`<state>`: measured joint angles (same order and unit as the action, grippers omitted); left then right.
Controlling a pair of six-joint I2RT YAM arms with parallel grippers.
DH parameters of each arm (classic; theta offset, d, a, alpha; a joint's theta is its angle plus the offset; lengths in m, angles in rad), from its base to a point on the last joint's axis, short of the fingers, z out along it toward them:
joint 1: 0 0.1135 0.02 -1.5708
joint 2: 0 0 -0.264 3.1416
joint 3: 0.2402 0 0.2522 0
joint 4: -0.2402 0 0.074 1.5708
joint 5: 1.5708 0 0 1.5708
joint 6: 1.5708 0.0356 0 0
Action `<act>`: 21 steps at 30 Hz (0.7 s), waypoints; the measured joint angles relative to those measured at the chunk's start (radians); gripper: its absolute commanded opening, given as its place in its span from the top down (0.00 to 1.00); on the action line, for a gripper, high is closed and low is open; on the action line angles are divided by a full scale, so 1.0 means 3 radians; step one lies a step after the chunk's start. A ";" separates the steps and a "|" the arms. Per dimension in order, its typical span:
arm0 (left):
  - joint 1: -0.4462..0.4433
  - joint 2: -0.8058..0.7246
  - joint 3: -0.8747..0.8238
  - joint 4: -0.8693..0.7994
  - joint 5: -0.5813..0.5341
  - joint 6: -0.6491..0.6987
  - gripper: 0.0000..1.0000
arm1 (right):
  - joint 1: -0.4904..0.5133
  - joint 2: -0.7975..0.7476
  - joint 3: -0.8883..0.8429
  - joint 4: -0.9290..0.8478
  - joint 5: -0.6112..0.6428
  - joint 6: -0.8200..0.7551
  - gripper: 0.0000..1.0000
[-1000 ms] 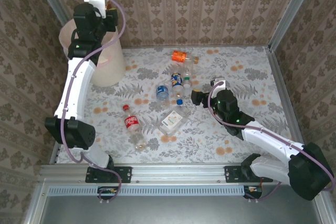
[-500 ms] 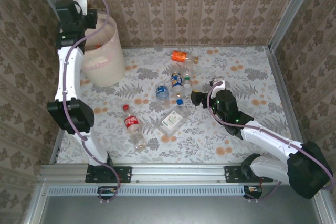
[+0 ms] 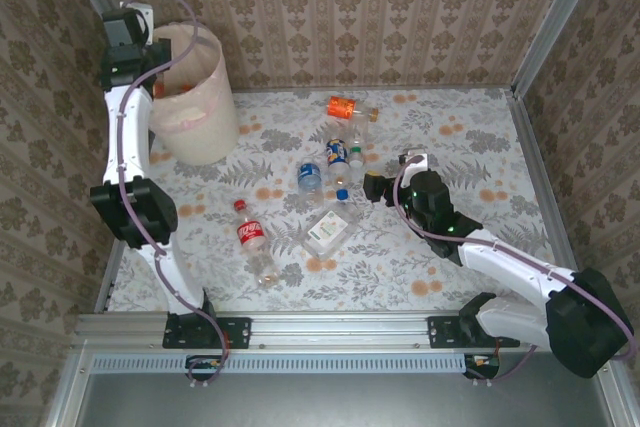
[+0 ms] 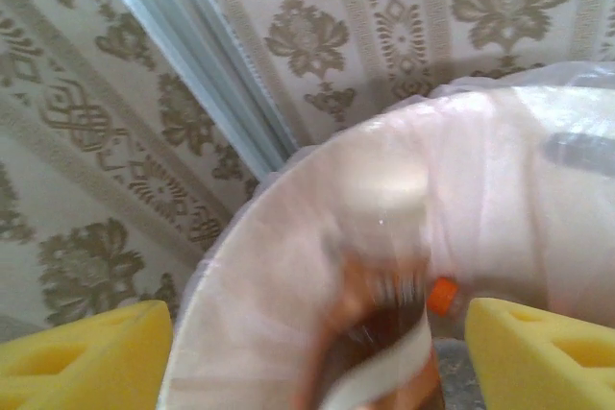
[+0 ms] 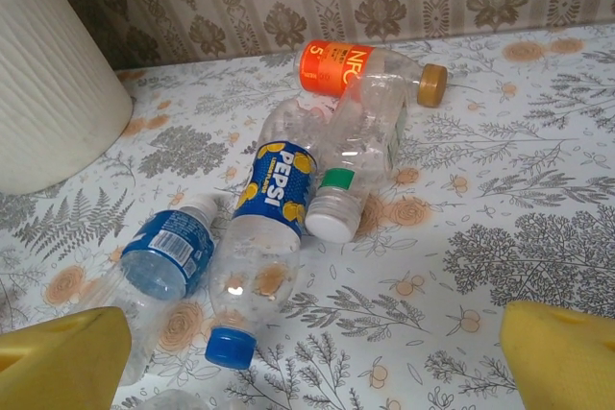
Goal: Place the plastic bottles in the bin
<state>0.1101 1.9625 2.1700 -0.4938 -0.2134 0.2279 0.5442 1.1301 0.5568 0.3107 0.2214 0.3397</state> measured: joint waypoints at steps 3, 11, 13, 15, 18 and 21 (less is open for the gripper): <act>0.0000 0.0006 0.0076 -0.0046 -0.0132 -0.0086 0.13 | 0.0000 0.0003 0.0000 0.0003 0.0000 0.0000 0.00; -0.0010 0.0006 0.0116 -0.0202 -0.0251 -0.0443 0.04 | 0.0000 0.0001 -0.0001 0.0001 -0.0001 0.0000 0.00; -0.0018 0.0003 0.0113 -0.0238 -0.0253 -0.0558 0.00 | 0.0000 0.0001 -0.0003 0.0001 0.0000 0.0000 0.00; -0.0037 -0.0027 0.0070 -0.0254 -0.0284 -0.0680 0.00 | 0.0000 0.0001 -0.0006 0.0001 0.0000 0.0000 0.00; -0.0099 -0.0141 -0.0097 -0.0262 -0.0347 -0.0838 0.00 | 0.0000 -0.0005 -0.0023 0.0003 0.0000 0.0001 0.00; -0.0193 -0.0278 -0.0281 -0.0247 -0.0390 -0.0969 0.00 | 0.0000 -0.0037 -0.0051 0.0003 0.0000 0.0003 0.00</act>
<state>0.0521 1.8790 2.0857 -0.5678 -0.3305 -0.0628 0.5442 1.1191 0.5415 0.3115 0.2214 0.3405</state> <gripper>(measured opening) 0.999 0.999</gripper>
